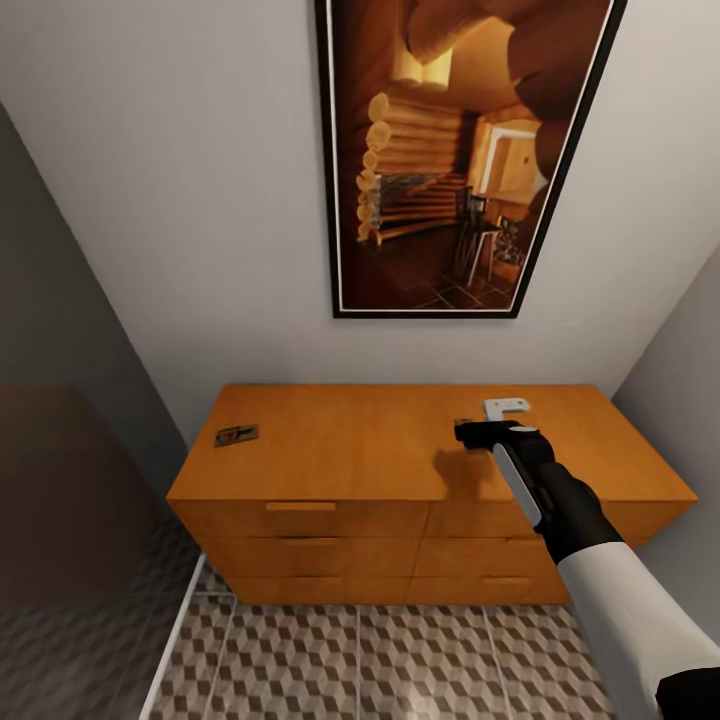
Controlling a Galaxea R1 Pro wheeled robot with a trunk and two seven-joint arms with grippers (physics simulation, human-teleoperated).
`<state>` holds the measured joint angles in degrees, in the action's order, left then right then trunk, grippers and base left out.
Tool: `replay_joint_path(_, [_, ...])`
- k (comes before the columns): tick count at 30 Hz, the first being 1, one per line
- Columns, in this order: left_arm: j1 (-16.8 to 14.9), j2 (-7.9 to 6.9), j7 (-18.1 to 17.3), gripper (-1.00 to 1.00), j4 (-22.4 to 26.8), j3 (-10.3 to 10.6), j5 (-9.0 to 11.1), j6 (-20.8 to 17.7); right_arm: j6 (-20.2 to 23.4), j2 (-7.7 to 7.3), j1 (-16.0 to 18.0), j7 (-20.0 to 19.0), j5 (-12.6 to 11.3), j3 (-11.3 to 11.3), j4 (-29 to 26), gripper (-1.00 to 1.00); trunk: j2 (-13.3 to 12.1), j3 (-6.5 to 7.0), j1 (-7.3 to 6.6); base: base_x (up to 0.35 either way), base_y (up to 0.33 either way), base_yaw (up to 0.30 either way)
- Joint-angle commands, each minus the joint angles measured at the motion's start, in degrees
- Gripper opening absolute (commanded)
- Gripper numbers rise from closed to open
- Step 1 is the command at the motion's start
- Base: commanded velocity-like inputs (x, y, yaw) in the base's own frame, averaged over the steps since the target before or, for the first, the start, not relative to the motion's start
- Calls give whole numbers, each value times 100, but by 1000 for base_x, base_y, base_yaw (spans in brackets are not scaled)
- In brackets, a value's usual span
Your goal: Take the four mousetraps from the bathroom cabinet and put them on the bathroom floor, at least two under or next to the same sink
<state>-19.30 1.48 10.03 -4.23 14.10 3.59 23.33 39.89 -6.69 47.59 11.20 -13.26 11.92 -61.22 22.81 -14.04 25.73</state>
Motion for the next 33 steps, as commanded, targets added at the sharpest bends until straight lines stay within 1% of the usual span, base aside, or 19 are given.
replay_joint_path(1, [-12,5,17,100,-26,49,36,40,15,-8,7,11,-80,24,-5,100,11,-11,5,176,0,0])
replay_joint_path(6, [-11,2,17,100,-26,49,36,40,-7,-8,7,-60,-110,22,-7,100,11,-11,5,157,0,0])
replay_joint_path(21, [-4,2,17,100,-25,49,35,40,-47,-35,4,-86,-124,33,-11,100,11,-11,5,142,0,0])
replay_joint_path(33, [-4,2,17,100,-27,49,36,40,-245,-80,-14,-92,-116,30,0,100,11,-11,5,127,0,0])
